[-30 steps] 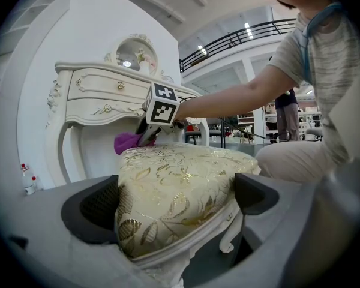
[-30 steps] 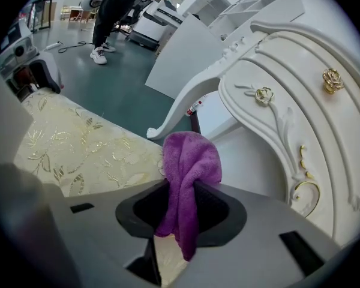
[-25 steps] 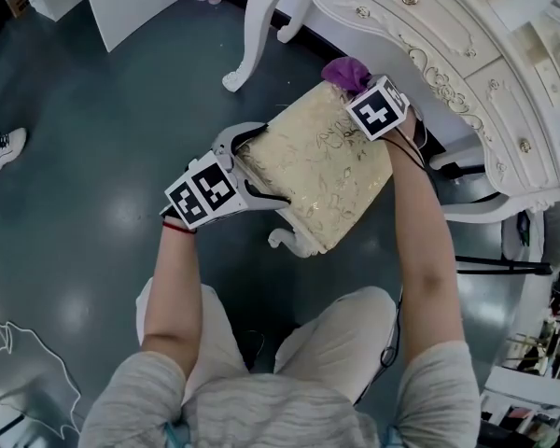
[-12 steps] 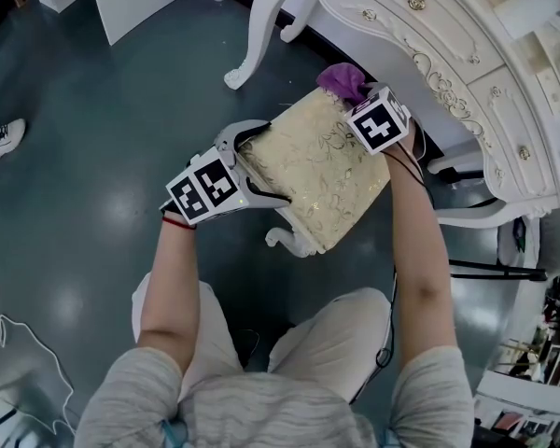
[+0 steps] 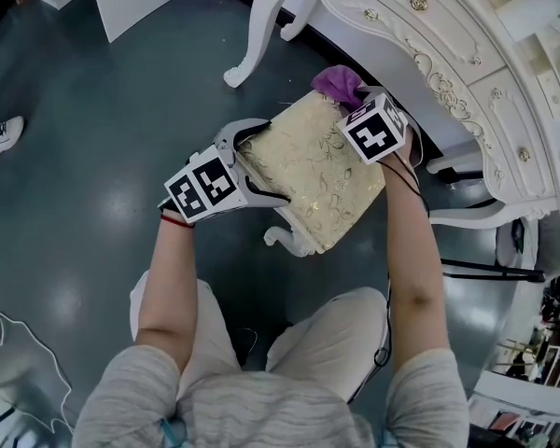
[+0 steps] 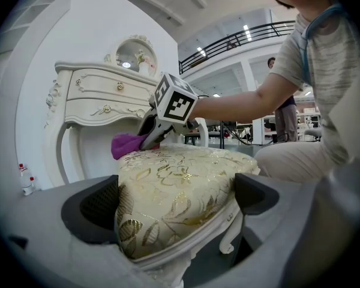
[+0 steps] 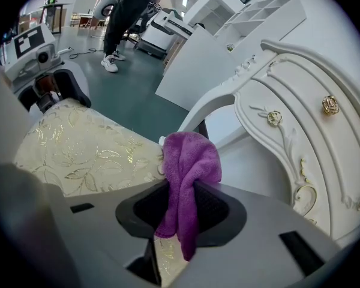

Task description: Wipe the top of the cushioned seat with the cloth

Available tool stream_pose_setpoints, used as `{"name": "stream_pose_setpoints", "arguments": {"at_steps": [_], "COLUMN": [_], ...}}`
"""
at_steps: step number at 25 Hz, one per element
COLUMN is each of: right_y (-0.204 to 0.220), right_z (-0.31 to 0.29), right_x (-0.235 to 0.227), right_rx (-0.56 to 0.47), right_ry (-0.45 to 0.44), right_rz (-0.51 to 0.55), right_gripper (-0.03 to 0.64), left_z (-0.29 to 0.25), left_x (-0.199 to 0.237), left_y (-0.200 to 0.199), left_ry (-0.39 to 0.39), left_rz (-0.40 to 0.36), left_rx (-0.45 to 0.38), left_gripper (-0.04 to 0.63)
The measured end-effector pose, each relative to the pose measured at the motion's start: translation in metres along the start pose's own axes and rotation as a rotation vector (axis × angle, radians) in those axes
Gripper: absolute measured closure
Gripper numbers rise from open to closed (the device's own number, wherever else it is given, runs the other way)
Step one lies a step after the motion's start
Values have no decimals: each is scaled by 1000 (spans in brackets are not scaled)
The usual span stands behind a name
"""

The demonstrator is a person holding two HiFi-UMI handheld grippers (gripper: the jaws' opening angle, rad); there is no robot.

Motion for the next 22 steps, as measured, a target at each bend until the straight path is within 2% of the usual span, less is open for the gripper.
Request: {"name": "stream_pose_setpoints", "arguments": {"at_steps": [15,22], "right_y": [-11,-16], "right_z": [13,17], "right_x": [21,35], "right_rx": [-41,-35], "right_ry": [-13,-14], "right_rz": [9,47], "right_gripper": [499,499], "left_z": [0,0], "left_x": [0,0], "left_y": [-1,1], "left_ry": [2,1], "left_rz": [-1,-2], "left_rx": [-3,-4], "left_gripper": [3,3]}}
Point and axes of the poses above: the fingertips, and each gripper's own axes: z backward along the fingers, x to its left, y out of its underside, the point moved 10 cm from there along z, backward along the fingers, and after that the axes turned 14 degrees about -x, right-handed, at the moved point
